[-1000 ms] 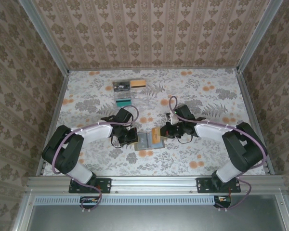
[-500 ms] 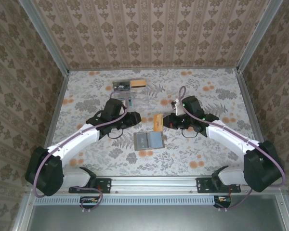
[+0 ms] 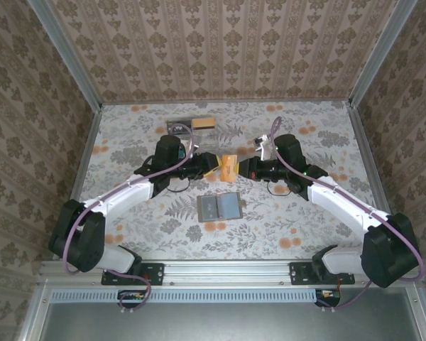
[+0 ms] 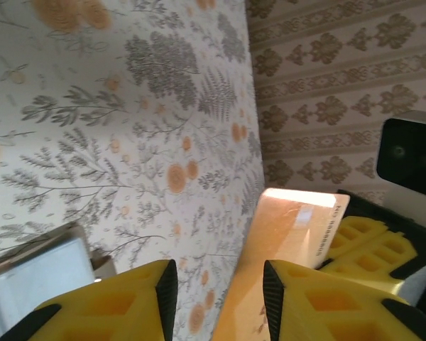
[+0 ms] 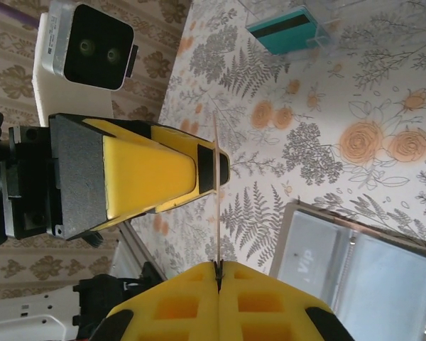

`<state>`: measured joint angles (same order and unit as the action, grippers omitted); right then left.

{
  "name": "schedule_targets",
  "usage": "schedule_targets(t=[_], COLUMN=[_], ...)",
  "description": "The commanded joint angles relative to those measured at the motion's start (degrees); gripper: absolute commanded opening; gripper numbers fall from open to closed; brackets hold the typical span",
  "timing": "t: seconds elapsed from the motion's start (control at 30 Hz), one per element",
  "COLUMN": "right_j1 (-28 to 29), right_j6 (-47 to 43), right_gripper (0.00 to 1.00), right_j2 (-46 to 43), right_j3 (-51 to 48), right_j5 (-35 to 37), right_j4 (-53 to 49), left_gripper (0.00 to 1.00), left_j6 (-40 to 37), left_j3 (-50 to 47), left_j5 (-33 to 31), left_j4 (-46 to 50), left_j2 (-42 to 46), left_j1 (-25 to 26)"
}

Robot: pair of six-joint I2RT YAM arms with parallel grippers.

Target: Take the credit cards out of the card holder

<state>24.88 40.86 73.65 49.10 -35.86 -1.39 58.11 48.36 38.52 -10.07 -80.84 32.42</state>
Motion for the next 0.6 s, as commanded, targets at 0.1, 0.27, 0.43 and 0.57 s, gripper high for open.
schedule_targets(t=[0.1,0.27,0.43,0.57], right_j1=[-0.36,-0.45,-0.63,-0.71], right_j6=[2.72,2.73,3.04,3.17], right_gripper=[0.0,0.0,0.0,0.0], right_j2=[-0.77,-0.94,-1.22,-1.4], right_j3=[0.69,0.39,-0.78,-1.42], right_j5=[-2.83,-2.73,-1.98,-1.95], right_j4=[4.37,4.38,4.76,5.02], left_gripper=[0.34,0.28,0.07,0.0], left_j6=[1.22,1.22,0.81,0.02], left_j3=[2.15,2.27,2.24,2.76], left_j5=[3.59,3.97,3.98,3.76], left_j4=[-3.48,-3.59,-3.19,-2.28], left_j2=[-0.22,-0.05,0.86,1.54], left_j1=[0.96,1.69,2.11,2.63])
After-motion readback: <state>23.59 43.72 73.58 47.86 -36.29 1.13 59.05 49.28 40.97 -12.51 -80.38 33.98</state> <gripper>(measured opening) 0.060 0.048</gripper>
